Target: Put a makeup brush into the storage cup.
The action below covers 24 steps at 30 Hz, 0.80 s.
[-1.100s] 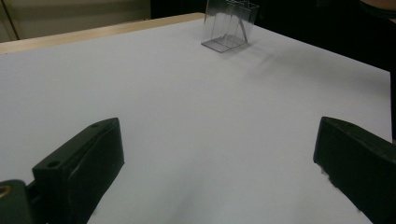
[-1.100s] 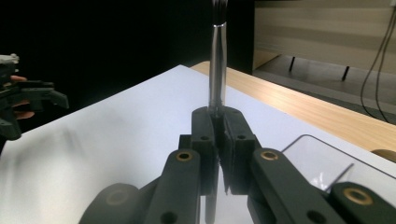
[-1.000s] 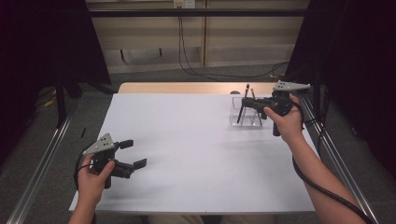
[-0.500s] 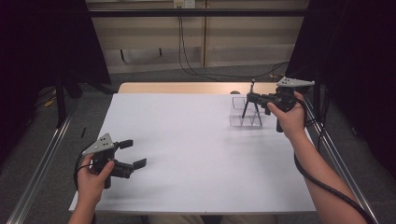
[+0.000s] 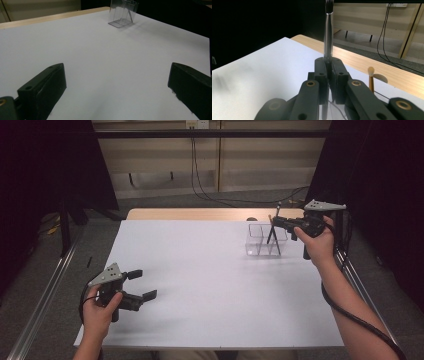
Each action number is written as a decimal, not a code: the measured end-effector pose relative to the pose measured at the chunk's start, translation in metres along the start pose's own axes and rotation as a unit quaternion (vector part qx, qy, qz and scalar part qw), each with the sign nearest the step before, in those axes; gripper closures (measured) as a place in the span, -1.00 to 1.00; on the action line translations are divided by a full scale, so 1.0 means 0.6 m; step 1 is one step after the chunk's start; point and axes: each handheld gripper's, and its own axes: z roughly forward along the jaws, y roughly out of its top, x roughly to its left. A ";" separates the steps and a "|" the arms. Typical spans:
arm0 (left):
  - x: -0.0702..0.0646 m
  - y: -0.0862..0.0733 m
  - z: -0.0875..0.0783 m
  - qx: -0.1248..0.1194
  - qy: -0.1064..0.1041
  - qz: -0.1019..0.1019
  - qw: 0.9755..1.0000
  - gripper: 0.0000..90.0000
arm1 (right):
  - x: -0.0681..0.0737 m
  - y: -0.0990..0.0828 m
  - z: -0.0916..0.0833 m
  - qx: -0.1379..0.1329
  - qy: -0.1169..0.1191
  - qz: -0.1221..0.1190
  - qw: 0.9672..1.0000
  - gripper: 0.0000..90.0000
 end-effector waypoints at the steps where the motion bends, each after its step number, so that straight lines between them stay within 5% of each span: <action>1: 0.000 0.000 0.000 0.000 0.000 0.001 1.000 -0.96 | -0.001 0.001 -0.001 0.001 -0.002 0.000 1.000 0.89; 24: 0.001 0.000 -0.001 0.001 -0.001 0.001 1.000 -0.96 | -0.021 0.010 -0.008 -0.005 -0.036 -0.001 0.999 0.89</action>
